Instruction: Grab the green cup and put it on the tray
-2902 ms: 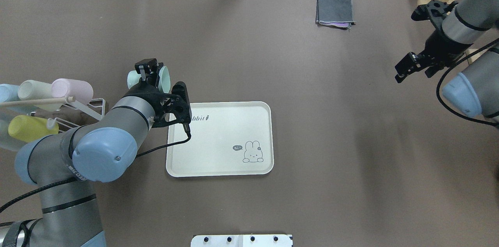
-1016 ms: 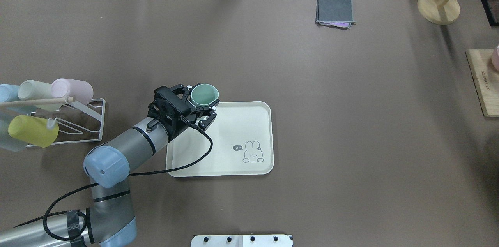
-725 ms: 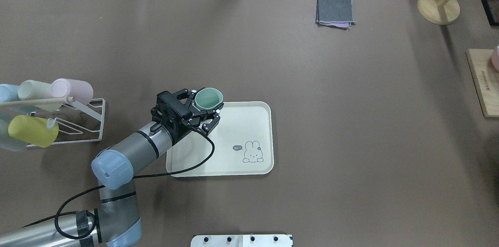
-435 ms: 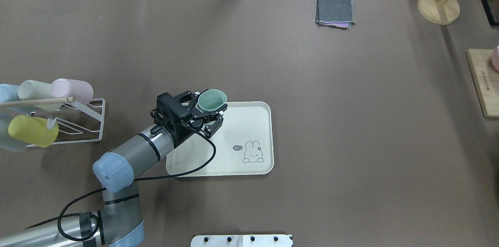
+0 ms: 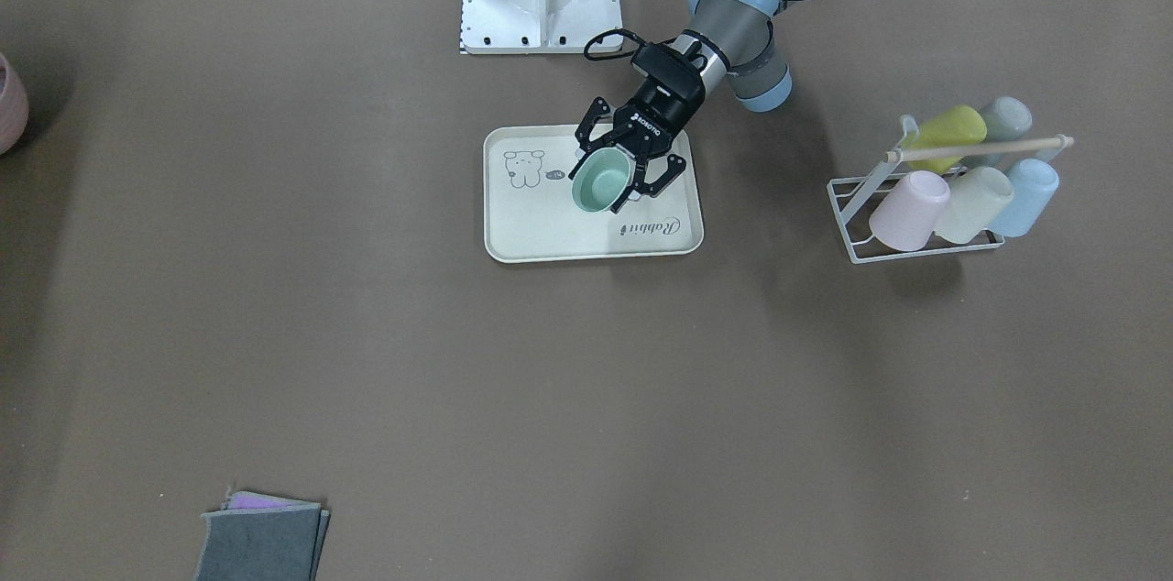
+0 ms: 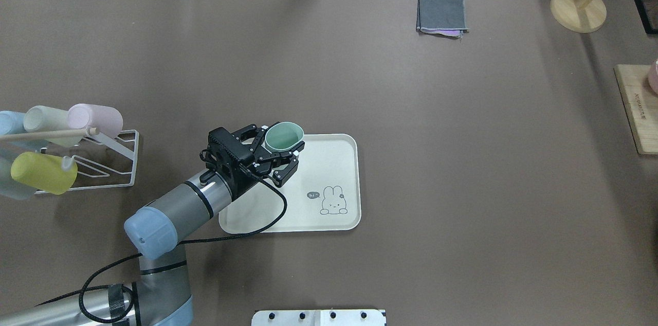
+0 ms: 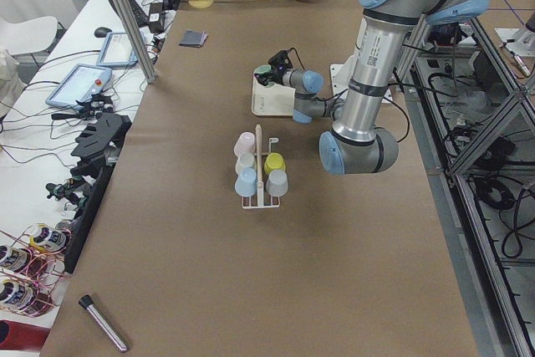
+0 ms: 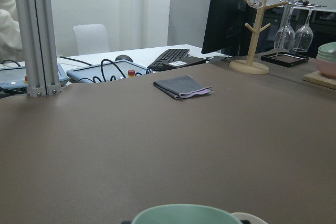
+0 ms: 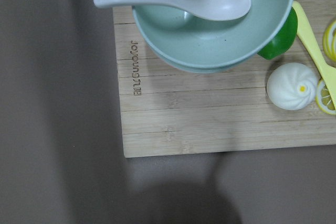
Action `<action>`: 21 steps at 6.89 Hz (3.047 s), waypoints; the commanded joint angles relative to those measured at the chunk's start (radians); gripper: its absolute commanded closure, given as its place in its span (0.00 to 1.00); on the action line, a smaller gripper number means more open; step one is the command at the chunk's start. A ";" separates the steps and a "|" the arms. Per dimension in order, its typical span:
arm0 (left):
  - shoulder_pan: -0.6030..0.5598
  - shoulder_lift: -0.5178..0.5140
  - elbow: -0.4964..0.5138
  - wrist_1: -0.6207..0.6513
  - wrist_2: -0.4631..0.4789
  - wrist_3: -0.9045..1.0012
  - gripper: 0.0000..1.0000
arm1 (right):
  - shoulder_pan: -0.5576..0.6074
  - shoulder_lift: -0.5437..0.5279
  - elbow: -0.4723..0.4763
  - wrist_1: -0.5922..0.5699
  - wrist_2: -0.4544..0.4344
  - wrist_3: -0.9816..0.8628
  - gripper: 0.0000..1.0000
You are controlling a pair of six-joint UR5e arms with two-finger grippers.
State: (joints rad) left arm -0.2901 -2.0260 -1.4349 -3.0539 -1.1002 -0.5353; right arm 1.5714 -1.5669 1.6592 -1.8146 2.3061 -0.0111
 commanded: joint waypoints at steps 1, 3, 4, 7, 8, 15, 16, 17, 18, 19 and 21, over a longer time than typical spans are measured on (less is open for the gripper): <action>0.008 -0.002 0.037 -0.031 0.002 0.000 0.44 | 0.001 -0.010 -0.002 0.003 -0.008 -0.003 0.01; 0.011 -0.008 0.088 -0.036 0.002 0.001 0.43 | 0.001 -0.012 -0.004 0.001 -0.010 -0.006 0.01; 0.011 -0.011 0.091 -0.036 0.002 0.001 0.42 | 0.001 -0.012 -0.009 0.008 -0.010 -0.012 0.01; 0.011 -0.011 0.090 -0.036 0.000 0.004 0.34 | 0.001 -0.010 -0.009 0.011 -0.008 -0.013 0.01; 0.011 -0.011 0.088 -0.034 0.000 0.006 0.32 | 0.001 -0.012 -0.009 0.011 -0.008 -0.013 0.01; 0.011 -0.011 0.082 -0.036 -0.004 0.009 0.21 | 0.002 -0.010 -0.015 0.012 0.001 -0.013 0.01; 0.011 -0.013 0.082 -0.036 -0.004 0.009 0.21 | 0.004 -0.010 -0.015 0.012 0.001 -0.013 0.01; 0.011 -0.013 0.083 -0.036 -0.004 0.009 0.20 | 0.006 -0.010 -0.015 0.012 0.002 -0.013 0.01; 0.011 -0.014 0.083 -0.036 -0.004 0.009 0.19 | 0.007 -0.010 -0.015 0.012 0.003 -0.013 0.01; 0.011 -0.014 0.083 -0.036 -0.004 0.009 0.18 | 0.007 -0.010 -0.015 0.012 0.003 -0.013 0.01; 0.011 -0.014 0.083 -0.036 -0.006 0.009 0.17 | 0.007 -0.010 -0.015 0.012 0.003 -0.013 0.01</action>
State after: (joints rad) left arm -0.2792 -2.0401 -1.3514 -3.0894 -1.1049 -0.5262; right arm 1.5784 -1.5770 1.6444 -1.8024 2.3086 -0.0246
